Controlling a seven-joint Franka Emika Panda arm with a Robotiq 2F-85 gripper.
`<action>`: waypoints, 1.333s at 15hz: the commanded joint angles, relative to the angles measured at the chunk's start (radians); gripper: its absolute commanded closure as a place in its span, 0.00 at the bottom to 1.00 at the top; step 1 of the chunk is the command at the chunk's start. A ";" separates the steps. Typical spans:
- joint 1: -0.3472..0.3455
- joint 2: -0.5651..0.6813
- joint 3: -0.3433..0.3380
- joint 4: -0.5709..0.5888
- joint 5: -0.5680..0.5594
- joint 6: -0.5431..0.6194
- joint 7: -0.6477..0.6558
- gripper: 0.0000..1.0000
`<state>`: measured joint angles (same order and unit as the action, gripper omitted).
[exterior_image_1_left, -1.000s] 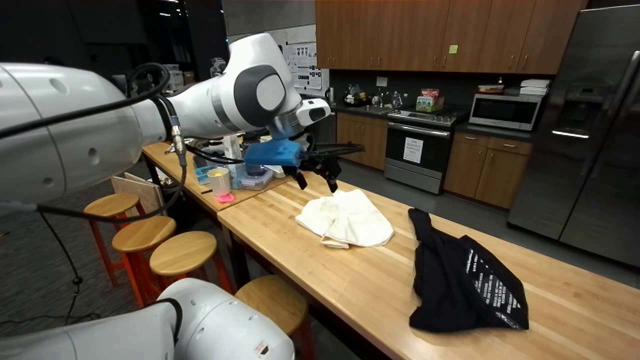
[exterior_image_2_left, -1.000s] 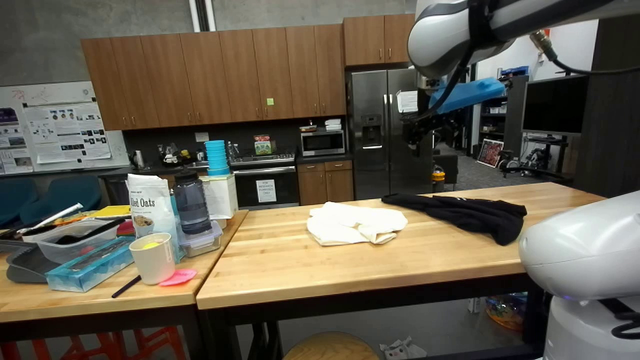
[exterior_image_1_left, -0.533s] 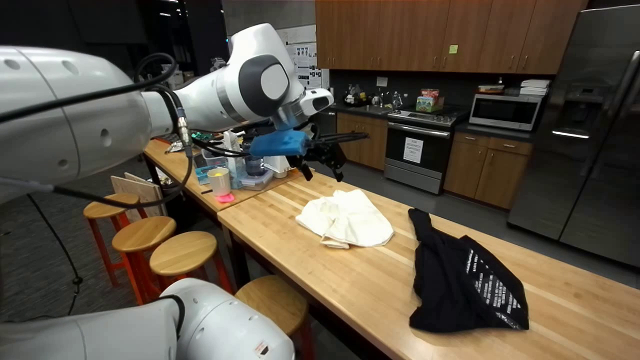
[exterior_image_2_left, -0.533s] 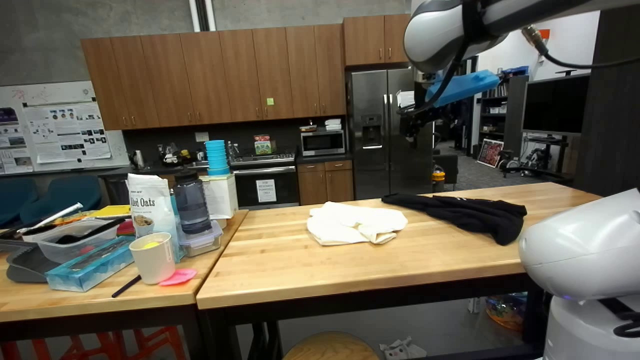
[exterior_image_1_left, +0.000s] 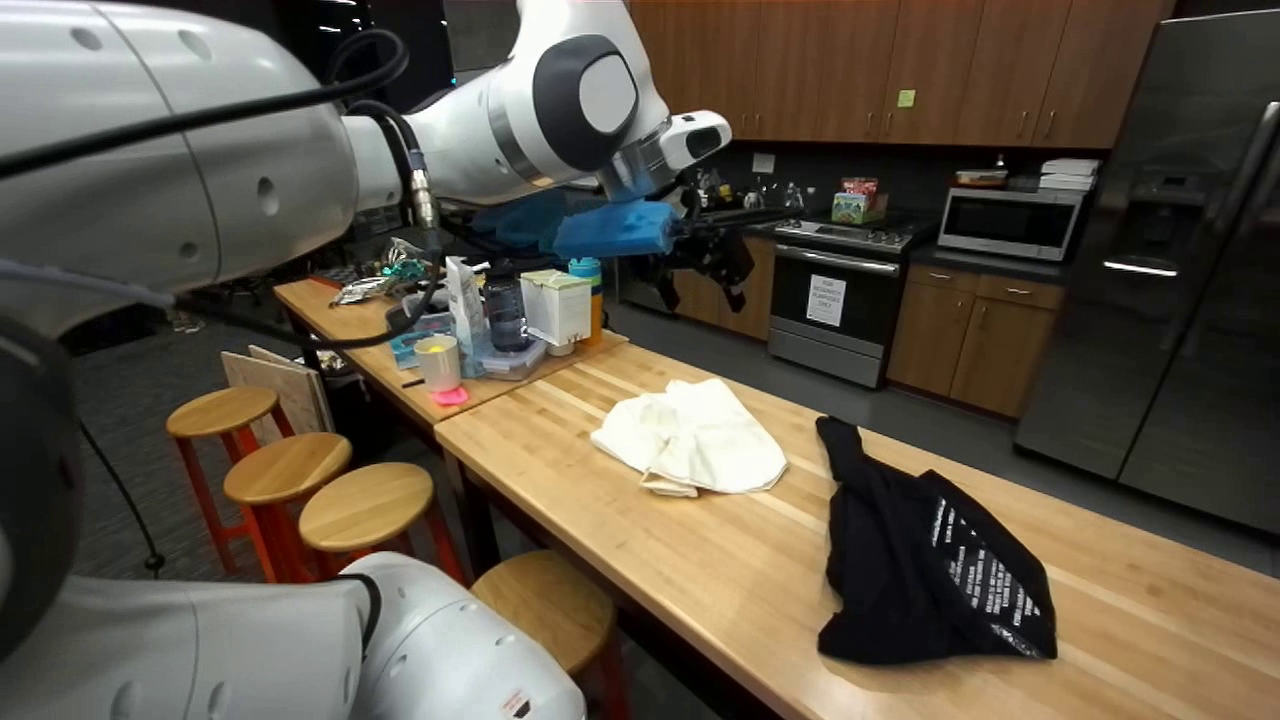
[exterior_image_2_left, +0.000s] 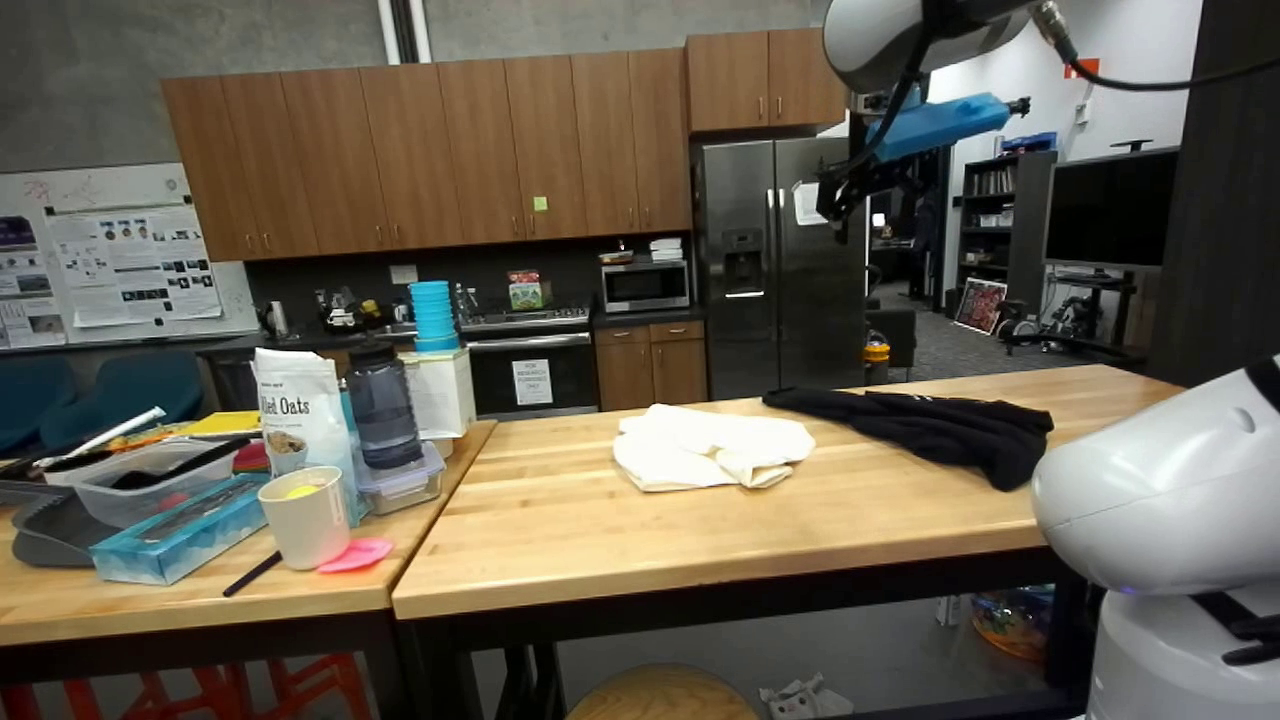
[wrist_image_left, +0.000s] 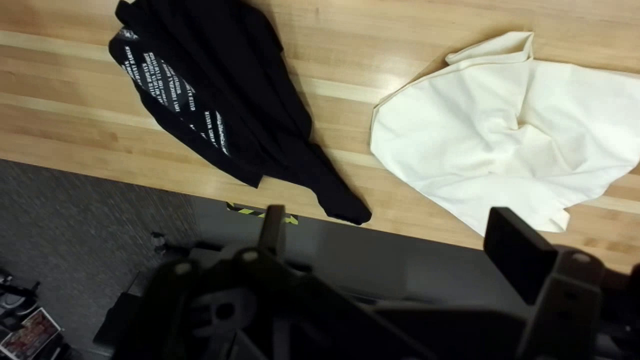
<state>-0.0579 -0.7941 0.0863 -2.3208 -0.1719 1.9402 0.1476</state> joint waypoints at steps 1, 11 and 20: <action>0.001 0.013 -0.008 0.014 -0.002 -0.003 0.001 0.00; -0.003 0.111 -0.018 0.022 0.015 -0.011 0.009 0.00; 0.006 0.385 -0.029 0.264 0.019 -0.047 -0.016 0.00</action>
<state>-0.0649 -0.5162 0.0685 -2.2118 -0.1676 1.9383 0.1491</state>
